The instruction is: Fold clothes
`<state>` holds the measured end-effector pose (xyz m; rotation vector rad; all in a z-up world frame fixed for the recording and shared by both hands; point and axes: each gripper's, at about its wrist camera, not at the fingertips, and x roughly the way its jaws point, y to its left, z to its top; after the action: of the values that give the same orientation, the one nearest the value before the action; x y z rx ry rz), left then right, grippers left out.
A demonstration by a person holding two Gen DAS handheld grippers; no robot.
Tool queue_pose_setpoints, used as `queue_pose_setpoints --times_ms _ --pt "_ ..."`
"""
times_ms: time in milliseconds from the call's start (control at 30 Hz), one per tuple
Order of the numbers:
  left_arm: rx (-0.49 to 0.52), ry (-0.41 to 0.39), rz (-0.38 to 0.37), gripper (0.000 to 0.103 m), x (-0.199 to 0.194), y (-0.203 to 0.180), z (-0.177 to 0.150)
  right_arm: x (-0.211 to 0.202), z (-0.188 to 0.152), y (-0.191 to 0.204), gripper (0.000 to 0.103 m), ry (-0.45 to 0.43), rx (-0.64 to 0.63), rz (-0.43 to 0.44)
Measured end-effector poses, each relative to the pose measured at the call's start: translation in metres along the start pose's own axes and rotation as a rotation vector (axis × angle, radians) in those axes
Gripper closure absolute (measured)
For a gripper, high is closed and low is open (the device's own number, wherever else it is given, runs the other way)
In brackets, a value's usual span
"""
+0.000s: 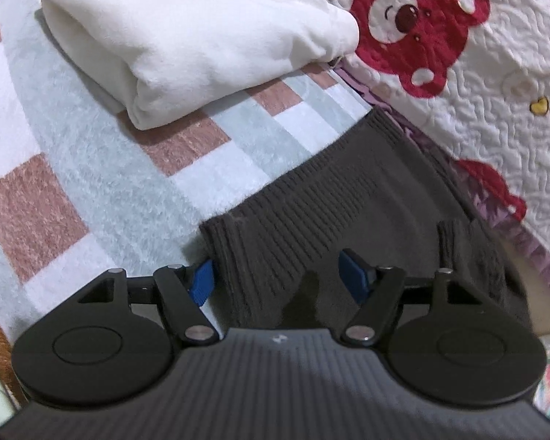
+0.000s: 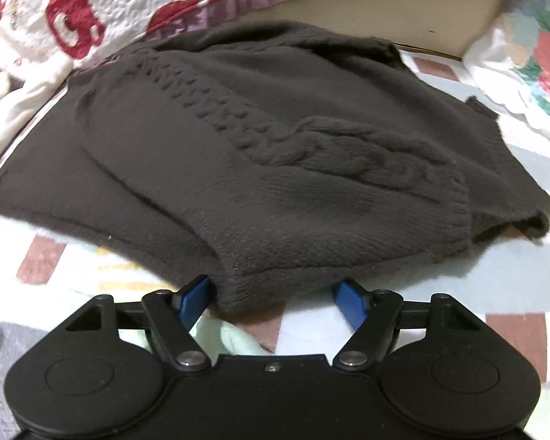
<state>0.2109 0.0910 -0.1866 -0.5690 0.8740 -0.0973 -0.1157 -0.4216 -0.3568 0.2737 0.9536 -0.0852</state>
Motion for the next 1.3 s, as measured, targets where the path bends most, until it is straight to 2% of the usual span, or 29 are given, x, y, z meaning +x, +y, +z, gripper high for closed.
queue_pose_setpoints --times_ms 33,67,100,133,200,267,333,400,467,533,600,700,767,833,967,1000,1133,1200,1300 --pt "0.001 0.011 -0.007 0.064 0.002 0.001 0.001 -0.001 0.0 -0.003 0.03 -0.008 0.022 -0.001" --pt "0.005 0.064 -0.016 0.087 0.006 0.002 0.003 -0.001 0.001 -0.007 0.034 -0.016 0.045 -0.001" --pt "0.006 0.108 -0.025 0.087 0.01 0.004 0.005 -0.002 0.001 -0.01 0.038 -0.025 0.067 -0.002" --pt "-0.007 0.11 -0.031 0.086 0.01 0.007 0.007 -0.002 0.001 -0.014 0.04 -0.032 0.095 0.006" --pt "-0.033 0.114 -0.043 0.092 0.01 0.013 0.01 -0.003 0.004 -0.02 0.043 -0.032 0.153 0.046" --pt "-0.032 0.108 -0.043 0.094 0.009 0.014 0.01 0.001 0.006 -0.018 0.043 -0.019 0.15 0.037" --pt "-0.006 0.093 -0.034 0.095 0.007 0.01 0.008 0.007 0.009 -0.008 0.043 -0.016 0.079 -0.014" --pt "0.078 0.07 -0.014 0.095 -0.002 -0.005 0.007 0.013 0.016 0.002 0.042 0.018 0.034 -0.049" --pt "0.158 0.045 0.002 0.095 -0.017 -0.021 0.008 0.011 0.023 0.004 0.077 0.048 0.014 -0.039" --pt "0.213 -0.012 0.009 0.096 -0.038 -0.03 0.01 -0.003 0.028 0.002 0.084 0.035 0.016 -0.028" --pt "0.227 -0.055 0.0 0.096 -0.061 -0.034 0.012 -0.025 0.031 0.003 0.086 -0.012 0.012 -0.034" --pt "0.207 -0.072 -0.001 0.096 -0.088 -0.032 0.012 -0.057 0.03 0.009 0.088 -0.071 -0.01 -0.058" --pt "0.231 -0.069 0.021 0.096 -0.103 -0.032 0.006 -0.068 0.03 0.011 0.088 -0.047 0.014 -0.049" --pt "0.255 -0.073 0.042 0.096 -0.115 -0.031 -0.001 -0.077 0.027 0.009 0.089 -0.02 0.079 0.001" --pt "0.211 -0.002 0.143 0.096 -0.091 -0.011 -0.012 -0.067 0.015 0.012 0.092 0.034 0.043 -0.025" --pt "0.213 0.014 0.169 0.096 -0.086 -0.01 -0.014 -0.063 0.011 0.012 0.095 0.051 0.046 -0.025" --pt "0.248 0.049 0.292 0.092 -0.074 -0.013 -0.025 -0.052 0.003 0.009 0.095 0.113 0.035 -0.017" --pt "0.235 0.048 0.334 0.091 -0.078 -0.013 -0.025 -0.055 0.005 0.005 0.094 0.13 0.037 0.002" --pt "0.256 0.004 0.341 0.089 -0.092 -0.021 -0.022 -0.065 0.007 0.009 0.086 0.157 0.003 0.012"
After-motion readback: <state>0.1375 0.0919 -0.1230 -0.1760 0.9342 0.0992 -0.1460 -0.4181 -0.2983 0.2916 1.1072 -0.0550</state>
